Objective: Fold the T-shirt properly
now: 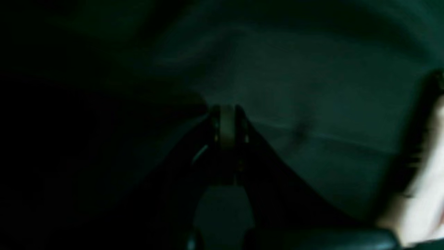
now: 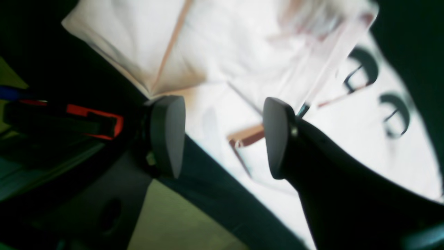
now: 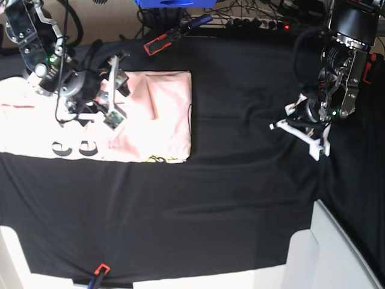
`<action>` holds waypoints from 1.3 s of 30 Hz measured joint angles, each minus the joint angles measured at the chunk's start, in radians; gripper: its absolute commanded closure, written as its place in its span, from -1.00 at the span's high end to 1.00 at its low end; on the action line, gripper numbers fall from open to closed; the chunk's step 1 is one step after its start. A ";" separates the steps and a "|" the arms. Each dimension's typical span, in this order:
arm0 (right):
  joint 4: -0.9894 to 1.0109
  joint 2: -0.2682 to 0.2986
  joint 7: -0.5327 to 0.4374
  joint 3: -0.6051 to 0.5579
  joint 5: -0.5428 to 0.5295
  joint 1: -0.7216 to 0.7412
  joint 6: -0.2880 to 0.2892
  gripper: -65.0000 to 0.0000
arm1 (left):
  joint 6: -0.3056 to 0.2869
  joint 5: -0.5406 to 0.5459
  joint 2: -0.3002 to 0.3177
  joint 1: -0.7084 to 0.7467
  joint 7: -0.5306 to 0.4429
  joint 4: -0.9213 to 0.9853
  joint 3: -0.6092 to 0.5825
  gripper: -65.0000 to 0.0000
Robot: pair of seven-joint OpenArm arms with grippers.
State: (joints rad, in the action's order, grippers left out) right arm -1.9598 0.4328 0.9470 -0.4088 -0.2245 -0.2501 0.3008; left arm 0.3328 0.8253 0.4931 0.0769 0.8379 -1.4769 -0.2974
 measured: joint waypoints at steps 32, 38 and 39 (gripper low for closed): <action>0.395 -0.071 0.086 -0.425 -0.005 0.422 -0.001 0.08 | 0.000 -0.115 -0.036 0.048 -0.002 -0.002 0.002 -1.00; 0.439 -0.068 0.083 -0.427 -0.004 0.438 -0.003 0.07 | -0.004 -0.111 -0.049 0.048 -0.001 -0.001 0.002 -1.00; 0.439 -0.068 0.083 -0.427 -0.004 0.441 -0.003 0.06 | -0.003 -0.111 -0.049 0.048 -0.001 -0.001 0.002 -1.00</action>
State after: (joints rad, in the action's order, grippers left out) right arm -1.5211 0.3645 1.0298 -0.8360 -0.2287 0.1905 0.2974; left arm 0.3294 0.7139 0.4438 0.1249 0.8368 -1.4780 -0.2951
